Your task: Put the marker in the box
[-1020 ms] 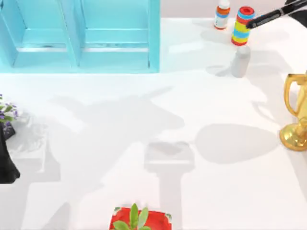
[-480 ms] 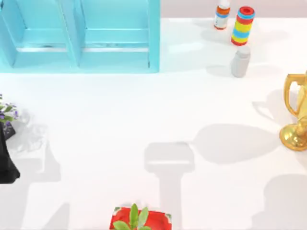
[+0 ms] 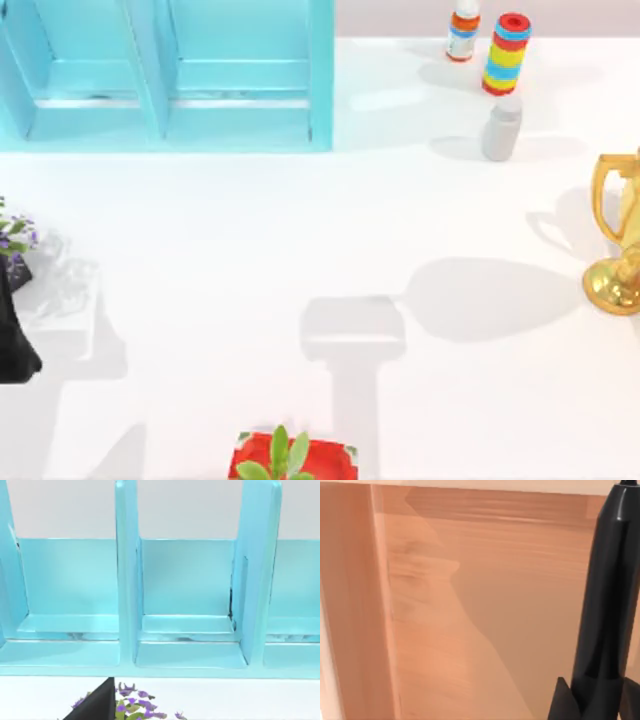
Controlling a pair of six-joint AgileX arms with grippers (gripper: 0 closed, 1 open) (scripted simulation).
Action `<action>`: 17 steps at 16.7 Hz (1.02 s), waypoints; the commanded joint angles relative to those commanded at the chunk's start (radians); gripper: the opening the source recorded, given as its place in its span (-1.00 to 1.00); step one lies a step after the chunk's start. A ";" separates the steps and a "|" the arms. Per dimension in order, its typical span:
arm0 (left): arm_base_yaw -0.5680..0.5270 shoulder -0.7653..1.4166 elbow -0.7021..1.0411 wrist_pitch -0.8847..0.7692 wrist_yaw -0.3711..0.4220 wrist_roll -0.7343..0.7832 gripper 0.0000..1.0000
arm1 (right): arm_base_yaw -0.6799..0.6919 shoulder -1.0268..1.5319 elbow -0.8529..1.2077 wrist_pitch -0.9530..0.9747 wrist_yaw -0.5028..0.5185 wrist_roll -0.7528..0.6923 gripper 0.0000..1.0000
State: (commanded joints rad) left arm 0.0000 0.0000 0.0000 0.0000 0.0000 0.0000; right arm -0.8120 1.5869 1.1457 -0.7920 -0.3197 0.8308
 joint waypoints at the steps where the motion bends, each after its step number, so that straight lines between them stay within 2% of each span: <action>1: 0.000 0.000 0.000 0.000 0.000 0.000 1.00 | 0.000 0.000 0.000 0.000 0.000 0.000 -1.00; 4: 0.000 0.000 0.000 0.000 0.000 0.000 1.00 | 0.018 0.000 0.000 0.009 0.006 0.012 -1.00; 11: 0.000 0.000 0.000 0.000 0.000 0.000 1.00 | 0.229 0.017 -0.060 0.144 0.048 0.157 -1.00; 17: 0.000 0.000 0.000 0.000 0.000 0.000 1.00 | 0.150 0.041 -0.159 0.245 0.050 0.143 -1.00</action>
State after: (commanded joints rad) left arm 0.0000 0.0000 0.0000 0.0000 0.0000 0.0000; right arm -0.6619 1.6281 0.9864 -0.5469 -0.2702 0.9734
